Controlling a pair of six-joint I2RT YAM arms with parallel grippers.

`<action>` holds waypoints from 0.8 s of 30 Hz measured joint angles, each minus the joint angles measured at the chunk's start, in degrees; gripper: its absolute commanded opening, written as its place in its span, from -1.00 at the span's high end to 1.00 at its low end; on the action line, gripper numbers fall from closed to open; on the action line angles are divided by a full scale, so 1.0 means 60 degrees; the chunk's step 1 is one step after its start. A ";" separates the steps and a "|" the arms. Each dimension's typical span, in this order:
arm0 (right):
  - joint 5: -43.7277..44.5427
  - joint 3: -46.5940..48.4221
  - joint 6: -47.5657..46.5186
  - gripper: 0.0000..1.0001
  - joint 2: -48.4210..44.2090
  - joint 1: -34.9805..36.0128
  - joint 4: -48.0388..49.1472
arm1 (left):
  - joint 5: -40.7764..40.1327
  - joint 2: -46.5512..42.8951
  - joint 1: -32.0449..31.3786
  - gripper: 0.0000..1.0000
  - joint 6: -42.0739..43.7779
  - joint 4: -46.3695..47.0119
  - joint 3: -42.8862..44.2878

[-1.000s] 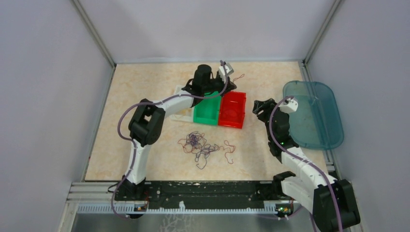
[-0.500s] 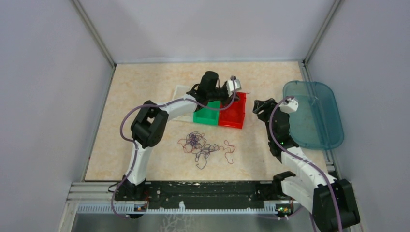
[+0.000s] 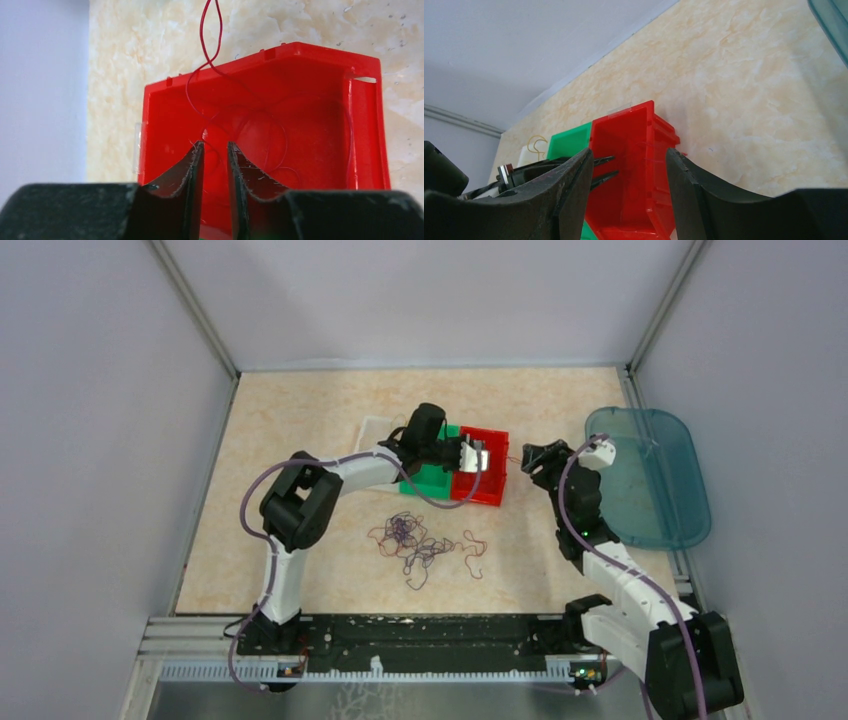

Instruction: Untangle the cables

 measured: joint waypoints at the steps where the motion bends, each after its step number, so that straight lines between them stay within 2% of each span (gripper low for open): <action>1: -0.0047 0.0040 0.0000 -0.12 0.0000 0.0000 0.0007 | -0.0004 -0.0026 -0.0036 0.34 0.0361 0.0029 -0.0047; 4: -0.0171 0.0102 -0.0004 -0.12 0.0000 -0.0004 0.0004 | -0.0076 -0.0026 -0.0102 0.19 0.0918 0.0036 -0.0007; 8: -0.0277 0.0102 -0.0004 -0.13 0.0022 -0.0004 -0.0033 | -0.0029 -0.0026 -0.0117 -0.09 0.0831 -0.0044 0.0430; 11: -0.0339 0.0146 0.0011 -0.34 0.0262 -0.0047 -0.0040 | 0.0280 -0.0131 -0.0084 -0.33 0.0645 -0.0270 0.0805; 15: -0.0889 0.0317 0.0182 -0.42 0.1129 -0.0324 -0.0040 | 0.0925 -0.0747 -0.0015 -0.78 0.0266 -0.1198 0.1027; 20: -0.1945 0.0382 0.0605 -0.31 0.2463 -0.0874 0.0270 | 0.1566 -0.1854 0.0302 -0.79 -0.0834 -0.2521 0.1395; 24: -0.2565 0.0452 0.0874 -0.16 0.3286 -0.1027 0.0616 | 0.1829 -0.2685 0.1140 -0.74 -0.1504 -0.3836 0.2022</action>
